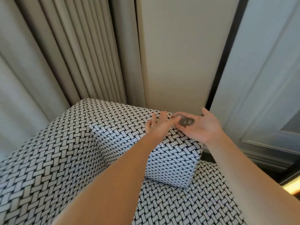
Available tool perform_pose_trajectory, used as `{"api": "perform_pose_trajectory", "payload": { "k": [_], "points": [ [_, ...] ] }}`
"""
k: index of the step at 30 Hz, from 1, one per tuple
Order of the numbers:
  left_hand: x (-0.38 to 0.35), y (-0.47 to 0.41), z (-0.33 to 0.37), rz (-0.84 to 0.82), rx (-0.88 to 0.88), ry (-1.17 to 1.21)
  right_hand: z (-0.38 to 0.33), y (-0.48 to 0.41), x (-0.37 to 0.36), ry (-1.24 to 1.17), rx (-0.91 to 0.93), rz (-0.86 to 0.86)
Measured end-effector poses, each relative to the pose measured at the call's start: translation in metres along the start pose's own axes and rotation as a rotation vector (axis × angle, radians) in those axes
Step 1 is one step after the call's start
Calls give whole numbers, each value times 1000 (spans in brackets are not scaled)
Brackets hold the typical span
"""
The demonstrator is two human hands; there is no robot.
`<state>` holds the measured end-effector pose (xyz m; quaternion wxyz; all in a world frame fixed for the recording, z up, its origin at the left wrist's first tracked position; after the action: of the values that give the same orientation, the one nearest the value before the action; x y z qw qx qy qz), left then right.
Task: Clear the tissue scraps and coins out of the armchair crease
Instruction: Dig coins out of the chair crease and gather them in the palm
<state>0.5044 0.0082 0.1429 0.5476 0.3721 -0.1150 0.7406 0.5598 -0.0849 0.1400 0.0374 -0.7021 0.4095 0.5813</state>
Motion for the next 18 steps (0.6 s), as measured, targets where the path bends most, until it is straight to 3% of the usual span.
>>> {"api": "perform_pose_trajectory", "payload": {
  "k": [9, 18],
  "points": [
    [-9, -12, -2, -107, -99, -298, 1, 4, -17, 117, -39, -35],
    [-12, -19, -8, -86, -127, -540, 1, -7, -4, 330, 215, 168]
  ]
}}
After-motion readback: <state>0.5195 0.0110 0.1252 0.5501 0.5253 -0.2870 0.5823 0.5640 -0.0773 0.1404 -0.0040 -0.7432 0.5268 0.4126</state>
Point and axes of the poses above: each hand's wrist, its own y-axis away from the middle knuckle, its own x-axis out of the back of the hand, z = x × y, the point moved 7 cm from there along -y, towards the middle knuckle, and after that the axes turned 12 degrees about -y, right-handed, at the moved point
